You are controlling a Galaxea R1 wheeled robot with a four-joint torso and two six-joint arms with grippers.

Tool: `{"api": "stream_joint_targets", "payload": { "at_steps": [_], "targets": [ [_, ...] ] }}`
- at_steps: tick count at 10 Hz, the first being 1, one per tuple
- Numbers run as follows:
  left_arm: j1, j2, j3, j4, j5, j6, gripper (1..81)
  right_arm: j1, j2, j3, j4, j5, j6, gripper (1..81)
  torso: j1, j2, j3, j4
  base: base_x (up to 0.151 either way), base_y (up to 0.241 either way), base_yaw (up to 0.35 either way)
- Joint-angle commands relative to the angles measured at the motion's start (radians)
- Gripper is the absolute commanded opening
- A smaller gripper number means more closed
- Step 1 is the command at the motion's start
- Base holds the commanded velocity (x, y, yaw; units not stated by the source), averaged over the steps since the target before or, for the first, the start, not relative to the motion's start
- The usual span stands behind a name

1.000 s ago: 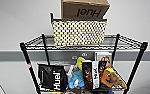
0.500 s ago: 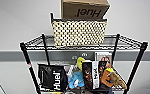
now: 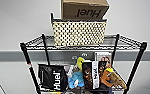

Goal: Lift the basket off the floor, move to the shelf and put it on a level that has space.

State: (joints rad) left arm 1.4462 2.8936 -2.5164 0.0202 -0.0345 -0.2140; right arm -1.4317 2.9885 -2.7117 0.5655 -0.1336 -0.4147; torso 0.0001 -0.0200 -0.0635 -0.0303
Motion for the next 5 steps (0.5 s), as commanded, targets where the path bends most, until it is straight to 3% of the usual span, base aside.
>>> {"api": "stream_joint_targets", "payload": {
  "at_steps": [1,3,5],
  "targets": [
    [-0.031,0.093,-0.127,0.037,0.050,-0.001,81.1,-0.016,0.063,-0.040,-0.012,0.038,-0.018,81.1,0.000,0.000,0.000,0.000,0.000,0.000,0.000],
    [-0.030,0.104,-0.144,0.037,0.054,-0.002,81.1,-0.036,0.063,-0.042,-0.010,0.058,-0.016,81.1,0.000,0.000,0.000,0.000,0.000,0.000,0.000],
    [-0.029,0.136,-0.202,0.035,0.061,-0.002,81.1,-0.054,0.069,-0.037,-0.013,0.134,-0.016,81.1,0.000,0.000,0.000,0.000,0.000,0.000,0.000]
  ]
}}
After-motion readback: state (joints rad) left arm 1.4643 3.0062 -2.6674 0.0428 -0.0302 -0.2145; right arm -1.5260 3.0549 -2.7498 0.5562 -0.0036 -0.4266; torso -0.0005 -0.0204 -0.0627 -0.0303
